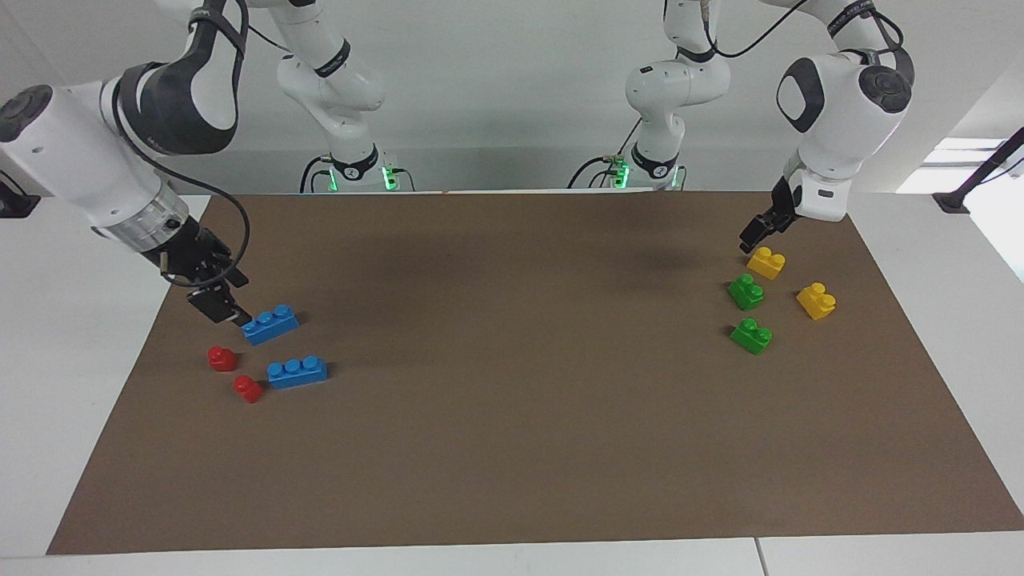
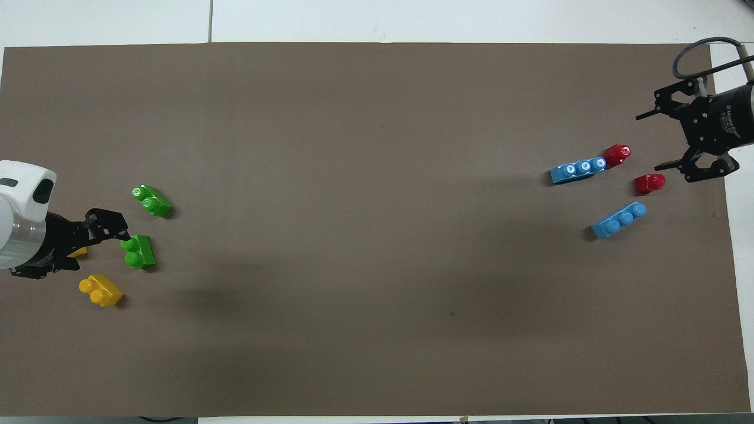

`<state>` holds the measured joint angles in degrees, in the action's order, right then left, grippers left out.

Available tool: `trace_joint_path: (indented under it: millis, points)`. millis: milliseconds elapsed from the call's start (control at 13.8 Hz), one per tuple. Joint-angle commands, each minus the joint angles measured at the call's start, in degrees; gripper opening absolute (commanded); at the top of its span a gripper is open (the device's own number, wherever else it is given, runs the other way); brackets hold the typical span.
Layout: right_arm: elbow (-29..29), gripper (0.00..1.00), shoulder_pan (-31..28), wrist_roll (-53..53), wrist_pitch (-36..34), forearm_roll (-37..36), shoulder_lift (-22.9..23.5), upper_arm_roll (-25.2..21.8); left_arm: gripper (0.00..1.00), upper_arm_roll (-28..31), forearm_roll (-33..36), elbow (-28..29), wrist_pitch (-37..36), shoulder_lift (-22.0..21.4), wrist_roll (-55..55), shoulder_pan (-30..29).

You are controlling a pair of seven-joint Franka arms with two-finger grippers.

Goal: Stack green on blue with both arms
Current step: 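Move the left gripper over the green block while the right gripper reaches the blue block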

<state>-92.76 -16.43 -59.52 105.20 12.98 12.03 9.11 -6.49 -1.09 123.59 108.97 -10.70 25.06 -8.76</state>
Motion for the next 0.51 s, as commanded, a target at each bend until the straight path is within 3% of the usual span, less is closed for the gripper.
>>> trace_joint_path:
  millis: [0, 436]
  points:
    - [2.23, 0.93, -0.98, -2.09, 0.71, 1.43, 3.43, 0.56, 1.00, -0.37, -0.67, 2.88, 3.70, -0.64, 3.41, -0.47]
    - [-0.30, 0.93, -2.38, -2.09, 1.06, 1.79, 6.77, 0.56, 1.00, -0.37, -0.67, 2.88, 11.61, 5.33, 16.78, 0.06]
